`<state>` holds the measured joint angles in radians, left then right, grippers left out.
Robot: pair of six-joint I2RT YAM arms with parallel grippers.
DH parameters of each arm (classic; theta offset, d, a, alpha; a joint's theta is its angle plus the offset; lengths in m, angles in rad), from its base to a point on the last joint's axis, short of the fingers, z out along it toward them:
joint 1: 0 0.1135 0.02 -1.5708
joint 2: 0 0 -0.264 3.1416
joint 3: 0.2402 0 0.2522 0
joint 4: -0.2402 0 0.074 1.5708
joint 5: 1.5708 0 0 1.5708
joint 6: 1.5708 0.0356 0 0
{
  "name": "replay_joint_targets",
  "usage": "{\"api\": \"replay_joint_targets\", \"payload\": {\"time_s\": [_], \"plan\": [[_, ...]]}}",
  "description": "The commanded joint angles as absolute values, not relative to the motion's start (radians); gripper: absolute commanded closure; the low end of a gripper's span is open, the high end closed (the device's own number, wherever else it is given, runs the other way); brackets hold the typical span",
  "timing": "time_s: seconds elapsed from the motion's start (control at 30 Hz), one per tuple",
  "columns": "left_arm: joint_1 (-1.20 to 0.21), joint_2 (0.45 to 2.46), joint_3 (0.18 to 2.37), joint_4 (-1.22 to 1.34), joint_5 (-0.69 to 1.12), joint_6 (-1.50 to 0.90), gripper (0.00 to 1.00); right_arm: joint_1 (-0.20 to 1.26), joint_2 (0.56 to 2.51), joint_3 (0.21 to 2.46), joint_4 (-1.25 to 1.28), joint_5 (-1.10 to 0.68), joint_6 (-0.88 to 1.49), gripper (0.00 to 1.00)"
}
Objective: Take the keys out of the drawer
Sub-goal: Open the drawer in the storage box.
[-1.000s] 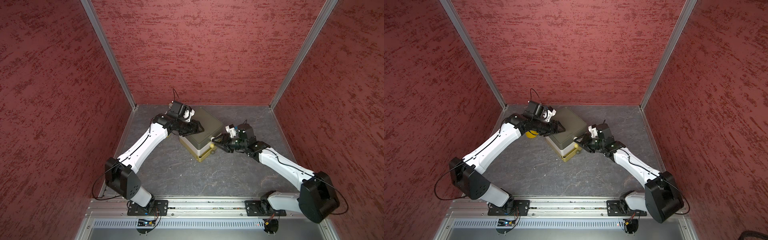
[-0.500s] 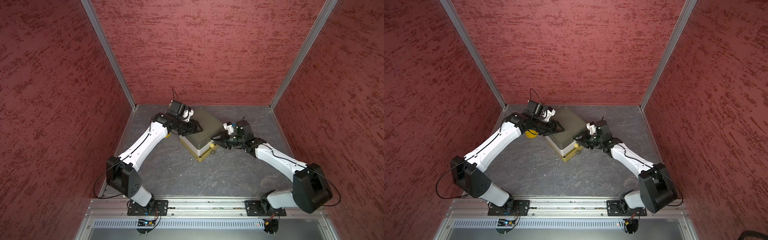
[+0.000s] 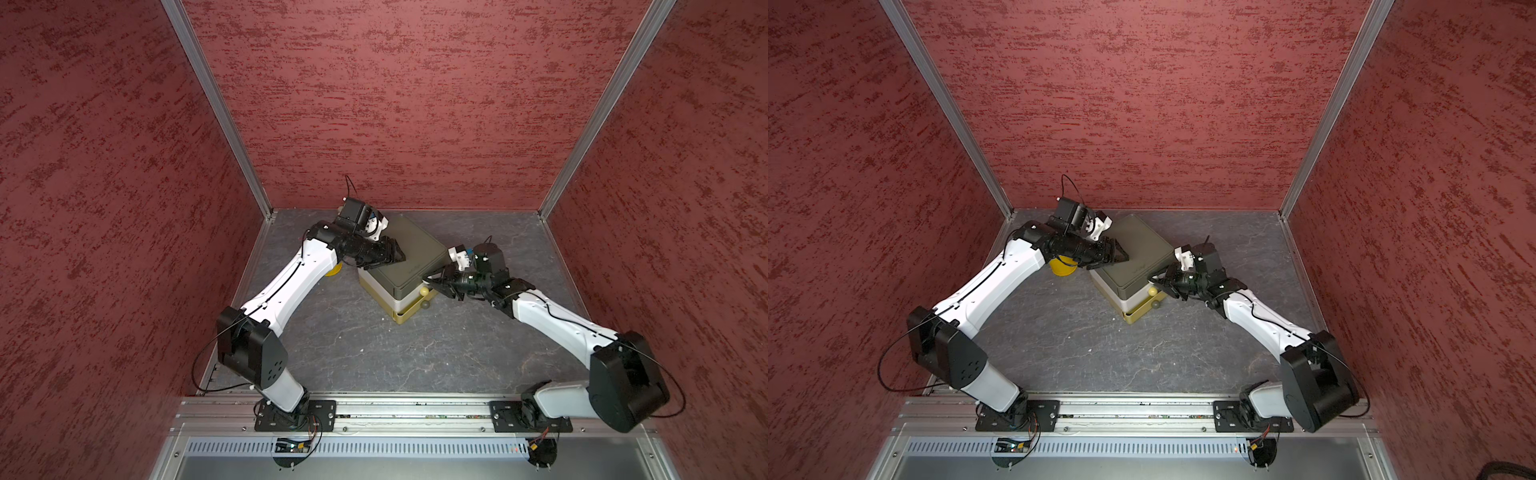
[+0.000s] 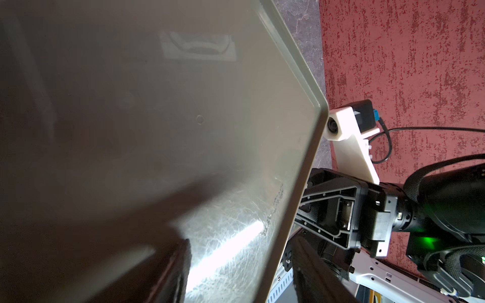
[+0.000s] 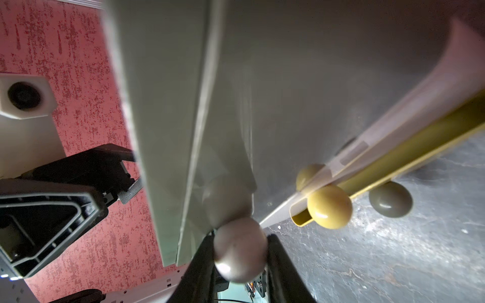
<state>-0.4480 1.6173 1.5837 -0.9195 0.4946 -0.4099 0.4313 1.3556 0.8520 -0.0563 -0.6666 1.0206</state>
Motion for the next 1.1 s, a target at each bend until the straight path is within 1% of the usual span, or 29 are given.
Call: {"api": "replay_joint_targets", "payload": {"time_s": [0.0, 0.17, 0.63, 0.87, 1.07], "plan": [[-0.441, 1.638, 1.598, -0.959, 0.474, -0.392, 0.35, 0.428, 1.284, 0.831, -0.075, -0.631, 1.011, 0.78], [-0.441, 1.641, 1.585, -0.959, 0.472, -0.392, 0.35, 0.425, 1.211, 0.793, -0.155, -0.617, 0.989, 0.8], [-0.442, 1.646, 1.578, -0.945, 0.476, -0.405, 0.35, 0.375, 0.98, 0.72, -0.427, -0.621, 0.894, 0.8], [-0.443, 1.639, 1.561, -0.922, 0.491, -0.418, 0.35, 0.36, 0.909, 0.708, -0.532, -0.623, 0.848, 0.81], [-0.446, 1.636, 1.552, -0.915, 0.491, -0.424, 0.35, 0.35, 0.878, 0.696, -0.556, -0.634, 0.84, 0.82]]}}
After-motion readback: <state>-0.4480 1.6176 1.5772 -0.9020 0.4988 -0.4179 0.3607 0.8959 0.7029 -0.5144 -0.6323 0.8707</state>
